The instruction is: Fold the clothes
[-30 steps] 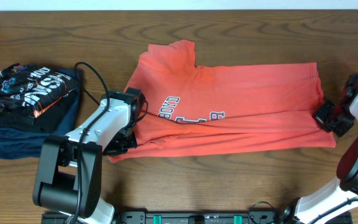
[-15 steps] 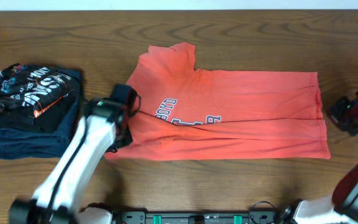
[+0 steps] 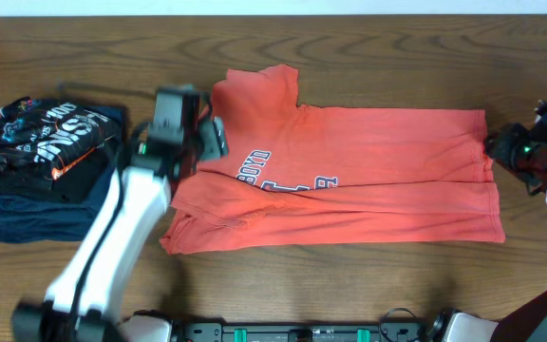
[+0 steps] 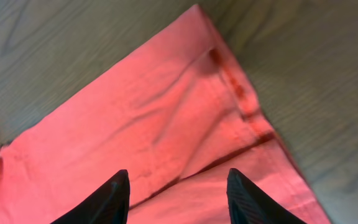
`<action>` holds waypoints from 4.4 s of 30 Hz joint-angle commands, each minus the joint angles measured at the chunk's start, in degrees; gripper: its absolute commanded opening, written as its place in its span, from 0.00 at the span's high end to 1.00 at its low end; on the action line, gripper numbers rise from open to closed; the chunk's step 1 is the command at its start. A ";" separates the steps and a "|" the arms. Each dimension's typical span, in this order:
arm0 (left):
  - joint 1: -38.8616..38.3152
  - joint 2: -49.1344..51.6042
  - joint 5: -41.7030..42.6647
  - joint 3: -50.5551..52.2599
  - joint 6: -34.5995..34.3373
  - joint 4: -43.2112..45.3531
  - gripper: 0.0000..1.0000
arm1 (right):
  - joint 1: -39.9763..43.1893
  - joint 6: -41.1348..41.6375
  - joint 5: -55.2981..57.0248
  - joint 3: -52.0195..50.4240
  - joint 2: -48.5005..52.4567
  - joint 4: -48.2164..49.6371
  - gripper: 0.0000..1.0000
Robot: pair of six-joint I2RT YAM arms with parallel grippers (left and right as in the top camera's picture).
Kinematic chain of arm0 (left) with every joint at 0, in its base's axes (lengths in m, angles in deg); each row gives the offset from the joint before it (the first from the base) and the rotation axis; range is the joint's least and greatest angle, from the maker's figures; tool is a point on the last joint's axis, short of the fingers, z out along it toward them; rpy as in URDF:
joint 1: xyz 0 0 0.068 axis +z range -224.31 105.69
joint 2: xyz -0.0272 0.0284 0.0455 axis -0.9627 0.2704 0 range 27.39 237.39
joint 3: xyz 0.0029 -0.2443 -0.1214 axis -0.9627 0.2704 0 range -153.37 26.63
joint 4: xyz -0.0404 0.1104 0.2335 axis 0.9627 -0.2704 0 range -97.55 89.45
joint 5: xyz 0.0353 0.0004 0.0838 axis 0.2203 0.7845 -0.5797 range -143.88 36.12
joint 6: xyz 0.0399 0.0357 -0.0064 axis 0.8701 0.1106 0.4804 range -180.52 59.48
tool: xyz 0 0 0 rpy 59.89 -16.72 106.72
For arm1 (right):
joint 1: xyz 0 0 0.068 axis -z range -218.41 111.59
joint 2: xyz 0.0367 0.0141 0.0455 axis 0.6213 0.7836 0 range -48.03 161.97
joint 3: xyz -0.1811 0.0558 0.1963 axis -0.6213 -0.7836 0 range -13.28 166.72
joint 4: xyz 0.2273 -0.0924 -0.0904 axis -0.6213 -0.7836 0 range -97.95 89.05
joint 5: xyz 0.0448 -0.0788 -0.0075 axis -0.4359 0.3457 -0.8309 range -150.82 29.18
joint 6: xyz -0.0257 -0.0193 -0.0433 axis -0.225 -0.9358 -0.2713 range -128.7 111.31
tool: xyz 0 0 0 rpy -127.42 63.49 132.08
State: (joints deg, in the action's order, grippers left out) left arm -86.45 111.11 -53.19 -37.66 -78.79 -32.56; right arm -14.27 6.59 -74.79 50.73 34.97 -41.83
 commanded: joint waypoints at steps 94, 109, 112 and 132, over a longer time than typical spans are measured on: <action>6.95 37.68 21.86 -30.82 6.60 -2.75 0.94 | -3.02 -6.93 8.15 0.13 34.42 45.94 0.99; 6.97 37.66 21.84 -30.82 6.62 -2.40 0.94 | -1.36 -5.53 7.72 0.13 28.52 44.50 0.59; 6.97 37.66 21.84 -30.82 6.60 -2.43 0.94 | -1.79 -5.53 7.54 0.13 30.40 44.65 0.52; 6.91 37.66 21.86 -30.82 6.60 -2.27 0.94 | -3.58 -5.53 7.80 0.11 37.03 47.87 0.85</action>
State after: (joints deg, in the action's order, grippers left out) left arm -79.61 149.84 -31.70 -67.21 -72.32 -34.73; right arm -17.48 1.15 -67.15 50.77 70.46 6.65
